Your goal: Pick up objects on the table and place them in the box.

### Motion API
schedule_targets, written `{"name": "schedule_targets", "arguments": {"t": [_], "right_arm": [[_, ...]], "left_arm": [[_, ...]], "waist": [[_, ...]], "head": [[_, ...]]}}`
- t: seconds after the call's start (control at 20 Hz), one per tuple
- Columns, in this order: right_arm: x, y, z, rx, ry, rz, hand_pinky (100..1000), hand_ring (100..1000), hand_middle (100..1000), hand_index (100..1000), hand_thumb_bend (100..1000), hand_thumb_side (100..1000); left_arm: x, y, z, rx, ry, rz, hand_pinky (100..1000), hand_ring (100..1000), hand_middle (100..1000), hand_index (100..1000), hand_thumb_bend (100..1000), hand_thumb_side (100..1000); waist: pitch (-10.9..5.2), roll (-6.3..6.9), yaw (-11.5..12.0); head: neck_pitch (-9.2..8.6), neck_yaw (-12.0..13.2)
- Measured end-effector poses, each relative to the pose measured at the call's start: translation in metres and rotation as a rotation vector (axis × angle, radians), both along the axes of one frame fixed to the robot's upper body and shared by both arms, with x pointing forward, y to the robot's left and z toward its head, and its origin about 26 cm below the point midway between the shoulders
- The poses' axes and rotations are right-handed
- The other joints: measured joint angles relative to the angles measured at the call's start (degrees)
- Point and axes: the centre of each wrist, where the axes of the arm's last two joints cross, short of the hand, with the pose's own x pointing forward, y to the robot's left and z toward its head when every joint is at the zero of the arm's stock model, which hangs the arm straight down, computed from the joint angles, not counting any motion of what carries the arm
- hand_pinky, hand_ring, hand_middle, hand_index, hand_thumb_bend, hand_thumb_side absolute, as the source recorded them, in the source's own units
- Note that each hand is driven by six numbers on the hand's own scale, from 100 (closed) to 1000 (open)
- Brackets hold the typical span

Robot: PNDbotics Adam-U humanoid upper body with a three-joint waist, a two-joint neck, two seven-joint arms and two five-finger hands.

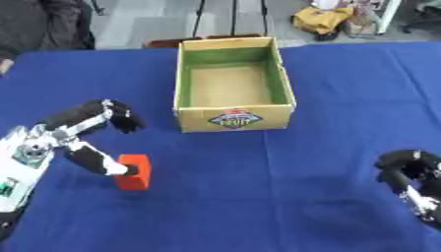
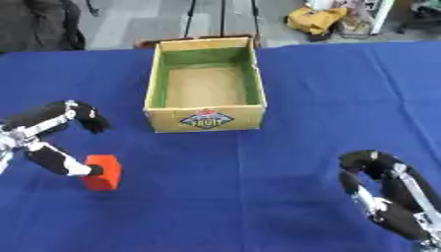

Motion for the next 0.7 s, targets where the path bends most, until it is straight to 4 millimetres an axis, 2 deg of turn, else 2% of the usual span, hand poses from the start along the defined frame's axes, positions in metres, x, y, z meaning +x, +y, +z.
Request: {"name": "schedule_targets", "arguments": {"t": [0.7], "right_arm": [[0.0000, 0.0000, 0.0000, 0.000, 0.000, 0.000, 754, 508, 416, 693, 355, 488]], "left_arm": [[-0.0019, 0.0047, 0.0001, 0.055, 0.022, 0.000, 665, 618, 569, 747, 665, 229]], "waist": [[-0.15, 0.08, -0.1]], "head": [[0.00, 0.0]]}}
